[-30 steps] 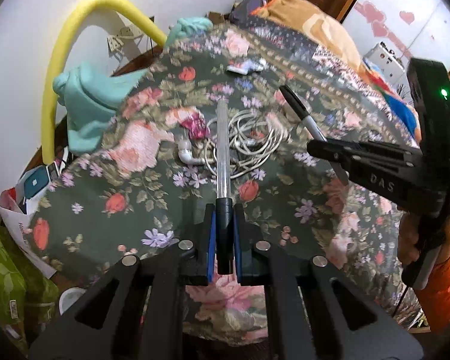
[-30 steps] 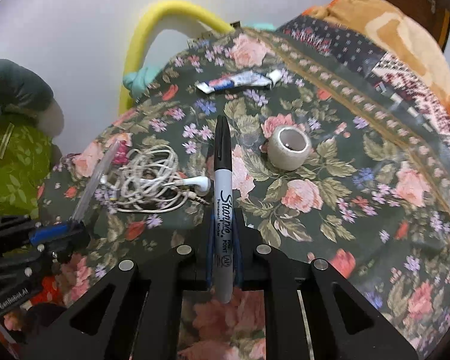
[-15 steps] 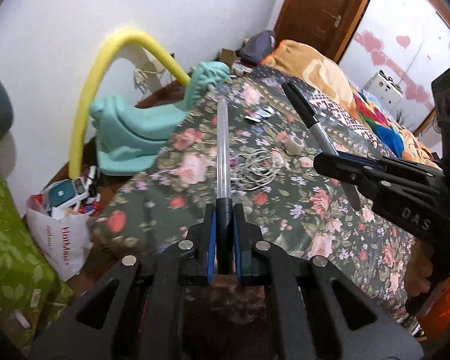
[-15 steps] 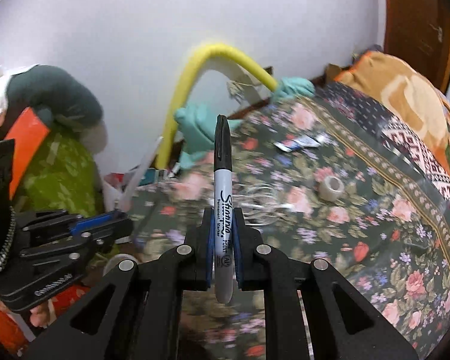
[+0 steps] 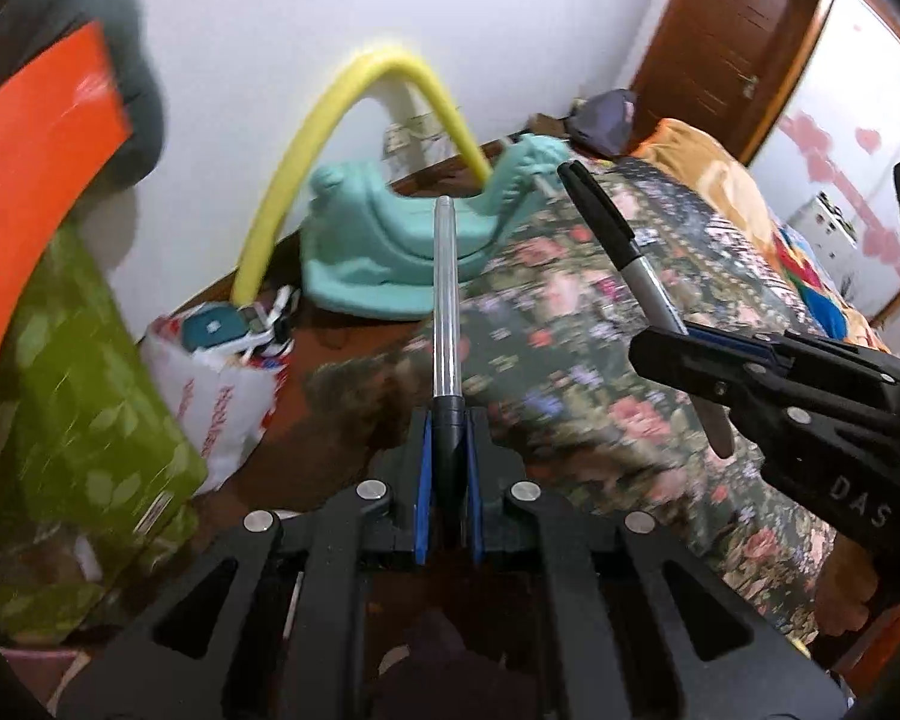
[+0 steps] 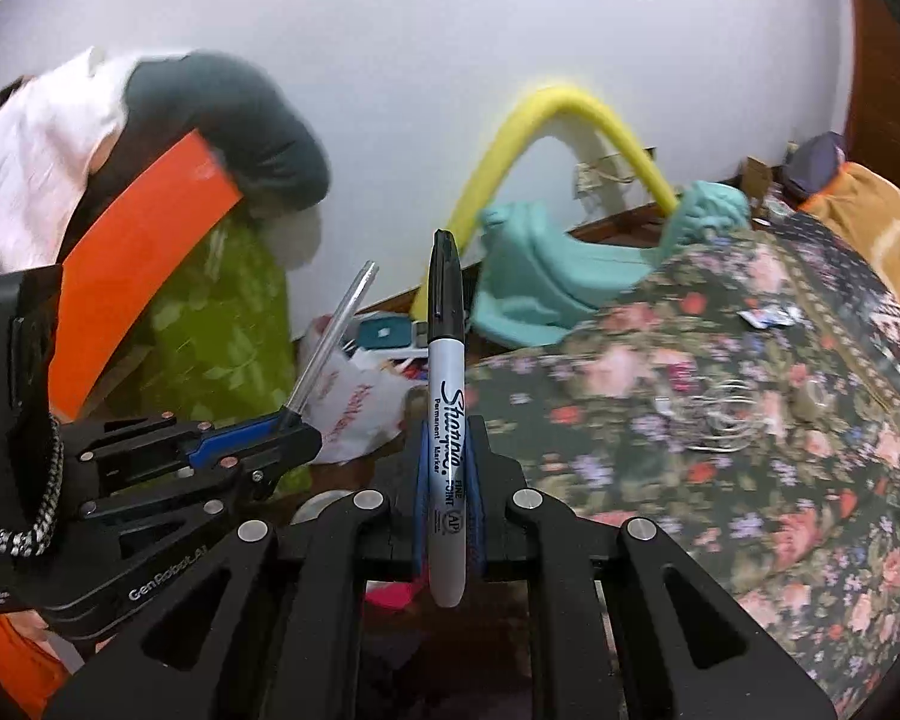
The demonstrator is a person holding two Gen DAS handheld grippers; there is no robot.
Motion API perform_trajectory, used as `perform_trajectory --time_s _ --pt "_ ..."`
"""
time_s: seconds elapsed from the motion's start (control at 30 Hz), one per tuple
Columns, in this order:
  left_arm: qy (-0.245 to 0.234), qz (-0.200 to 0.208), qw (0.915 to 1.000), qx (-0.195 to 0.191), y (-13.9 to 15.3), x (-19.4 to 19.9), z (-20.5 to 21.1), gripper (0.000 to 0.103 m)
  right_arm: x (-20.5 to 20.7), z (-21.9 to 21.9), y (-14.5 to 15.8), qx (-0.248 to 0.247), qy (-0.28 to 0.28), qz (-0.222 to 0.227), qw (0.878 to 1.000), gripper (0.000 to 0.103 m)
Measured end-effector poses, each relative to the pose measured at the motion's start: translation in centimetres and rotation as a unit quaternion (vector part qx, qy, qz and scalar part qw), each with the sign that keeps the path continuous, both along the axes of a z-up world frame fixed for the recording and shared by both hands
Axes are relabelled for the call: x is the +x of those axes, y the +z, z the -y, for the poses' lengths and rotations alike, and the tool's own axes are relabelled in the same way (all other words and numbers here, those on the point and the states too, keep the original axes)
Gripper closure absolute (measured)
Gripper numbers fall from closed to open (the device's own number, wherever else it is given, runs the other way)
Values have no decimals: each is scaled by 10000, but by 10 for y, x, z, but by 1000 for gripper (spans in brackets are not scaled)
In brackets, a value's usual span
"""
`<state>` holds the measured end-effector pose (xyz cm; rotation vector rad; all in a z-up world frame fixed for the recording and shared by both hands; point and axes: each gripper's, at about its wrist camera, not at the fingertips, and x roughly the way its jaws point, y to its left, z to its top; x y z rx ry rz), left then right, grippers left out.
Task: Collect trash
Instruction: 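Carry the pen and Sharpie down over the white cup on the floor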
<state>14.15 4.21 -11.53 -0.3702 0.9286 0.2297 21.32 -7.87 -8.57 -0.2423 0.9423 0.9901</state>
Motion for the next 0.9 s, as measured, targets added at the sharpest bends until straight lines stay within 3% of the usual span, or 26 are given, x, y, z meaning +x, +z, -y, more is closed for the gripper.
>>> perform_trajectory --time_s 0.33,0.53,0.63,0.9 --pt "706 -559 9954 -335 -60 -67 -59 94 -59 -76 -41 -501 665 -282 9961 93" --pt "1030 -1050 9868 -684 -108 -96 -84 94 -84 -112 -79 -902 991 -569 9894 93" --pt "998 -1271 9853 -554 -124 -103 -85 94 -92 -124 -97 -1057 1109 -785 9851 93" --pt "1081 -1559 9789 -756 -159 -117 -99 94 -105 -152 -132 -1399 1274 -1151 9752 93"
